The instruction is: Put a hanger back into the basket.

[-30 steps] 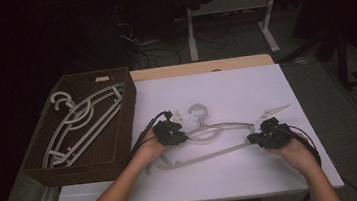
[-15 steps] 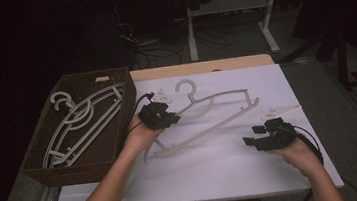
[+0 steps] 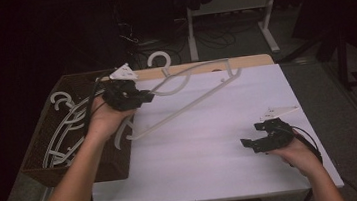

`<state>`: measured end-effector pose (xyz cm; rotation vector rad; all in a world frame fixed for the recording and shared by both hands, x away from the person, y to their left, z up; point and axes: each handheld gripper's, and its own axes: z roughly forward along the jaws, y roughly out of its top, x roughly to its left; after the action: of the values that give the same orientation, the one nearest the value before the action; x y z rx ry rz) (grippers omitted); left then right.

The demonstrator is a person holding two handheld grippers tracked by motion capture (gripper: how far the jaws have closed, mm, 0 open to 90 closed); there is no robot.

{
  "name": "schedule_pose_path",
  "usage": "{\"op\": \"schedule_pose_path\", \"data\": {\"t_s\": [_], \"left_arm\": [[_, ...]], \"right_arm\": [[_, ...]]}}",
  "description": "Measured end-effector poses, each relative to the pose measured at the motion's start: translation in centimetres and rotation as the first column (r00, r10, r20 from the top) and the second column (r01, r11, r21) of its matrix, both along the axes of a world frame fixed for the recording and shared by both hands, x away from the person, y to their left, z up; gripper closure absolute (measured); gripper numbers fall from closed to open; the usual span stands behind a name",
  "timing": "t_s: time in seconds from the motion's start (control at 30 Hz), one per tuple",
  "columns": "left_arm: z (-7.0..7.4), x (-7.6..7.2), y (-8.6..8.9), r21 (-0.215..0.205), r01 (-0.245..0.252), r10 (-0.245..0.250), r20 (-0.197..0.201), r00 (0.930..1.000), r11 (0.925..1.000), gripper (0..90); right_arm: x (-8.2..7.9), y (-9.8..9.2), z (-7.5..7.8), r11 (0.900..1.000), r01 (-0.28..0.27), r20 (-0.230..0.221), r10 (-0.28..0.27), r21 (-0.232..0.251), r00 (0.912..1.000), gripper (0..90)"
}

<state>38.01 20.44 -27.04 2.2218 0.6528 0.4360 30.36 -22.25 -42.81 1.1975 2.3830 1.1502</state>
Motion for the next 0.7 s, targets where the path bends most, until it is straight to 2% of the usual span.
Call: {"op": "schedule_pose_path", "data": {"t_s": [0.17, 0.33, 0.43, 0.57, 0.63, 0.7], "left_arm": [[1.6, -0.3, 3.8, -0.01, -0.055, 0.056, 0.028, 0.9981, 0.9984, 82.1], [2.2, -0.5, 7.8, 0.011, -0.124, 0.123, 0.058, 0.9907, 0.9923, 82.1], [2.2, -0.5, 10.2, 0.027, -0.171, 0.169, 0.068, 0.9832, 0.9849, 82.1], [1.8, -0.4, 13.1, 0.021, -0.233, 0.232, 0.064, 0.9707, 0.9722, 82.1], [1.5, -0.3, 14.6, 0.028, -0.262, 0.259, 0.069, 0.9634, 0.9648, 82.1], [0.9, -0.1, 16.2, 0.047, -0.296, 0.292, 0.075, 0.9534, 0.954, 82.1]], "right_arm": [[0.1, 0.0, -0.1, 1.0, 0.013, 0.003, -0.013, 0.004, 0.9999, 15.1], [0.2, 0.0, -0.1, 1.0, 0.019, 0.01, -0.019, -0.001, 0.9998, 14.2], [0.3, -0.1, -0.2, 1.0, 0.024, 0.01, -0.024, -0.006, 0.9997, 14.2], [0.3, -0.2, -0.3, 0.999, 0.033, 0.006, -0.033, -0.008, 0.9994, 14.2], [0.3, -0.2, -0.3, 0.999, 0.035, 0.005, -0.035, -0.01, 0.9994, 14.2], [0.4, -0.3, -0.3, 0.999, 0.039, 0.005, -0.039, -0.015, 0.9992, 14.2]]}}
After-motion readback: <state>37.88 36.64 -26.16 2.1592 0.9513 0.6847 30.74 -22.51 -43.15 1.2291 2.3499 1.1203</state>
